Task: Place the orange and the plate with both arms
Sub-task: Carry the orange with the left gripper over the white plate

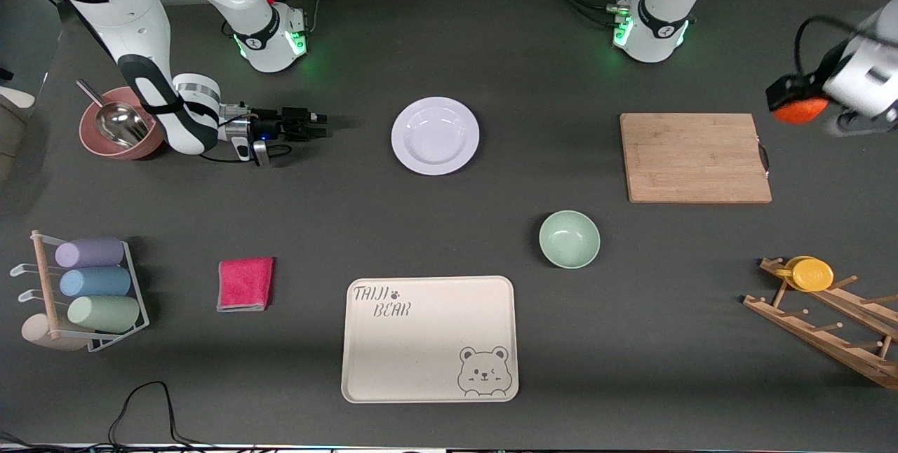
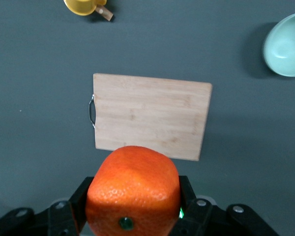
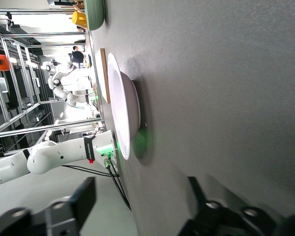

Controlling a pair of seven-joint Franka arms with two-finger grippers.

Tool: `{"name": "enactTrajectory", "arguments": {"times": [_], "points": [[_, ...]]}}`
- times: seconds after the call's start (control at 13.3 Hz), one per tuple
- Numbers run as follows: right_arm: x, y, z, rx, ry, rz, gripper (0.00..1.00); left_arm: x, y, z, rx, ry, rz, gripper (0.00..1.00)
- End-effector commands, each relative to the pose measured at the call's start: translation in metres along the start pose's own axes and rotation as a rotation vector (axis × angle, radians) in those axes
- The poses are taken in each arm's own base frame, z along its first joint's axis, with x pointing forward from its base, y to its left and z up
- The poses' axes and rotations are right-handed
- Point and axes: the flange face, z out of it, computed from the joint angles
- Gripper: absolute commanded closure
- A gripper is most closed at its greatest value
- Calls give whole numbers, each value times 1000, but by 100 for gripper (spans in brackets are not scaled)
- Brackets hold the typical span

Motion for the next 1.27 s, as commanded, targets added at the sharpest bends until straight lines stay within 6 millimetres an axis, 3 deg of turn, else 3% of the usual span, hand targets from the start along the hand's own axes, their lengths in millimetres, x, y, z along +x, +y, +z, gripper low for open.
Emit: {"name": "enactTrajectory", "arguments": {"times": [0.0,0.07,0.22,0.53,0.6,0.9,1.05,1.2], "points": [[2,4,1,13,16,-10,40,-3,33,-25,-42,-25,-1,100],[2,4,1,12,16,-10,42,-8,59,-27,-63,-28,-33,100],[3,4,1,12,16,-15,48,-18,131,-28,-70,-11,-86,100],[3,4,0,11,17,-18,56,-34,298,9,-103,33,-231,100],[3,4,0,11,17,-18,56,-37,337,28,-123,18,-256,100],[1,8,1,7,14,-24,56,-55,456,108,-178,-14,-322,100],[-1,16,3,6,7,-32,56,-70,505,156,-163,1,-327,100],[-1,16,3,5,7,-39,56,-84,535,198,-145,14,-307,100]]}}
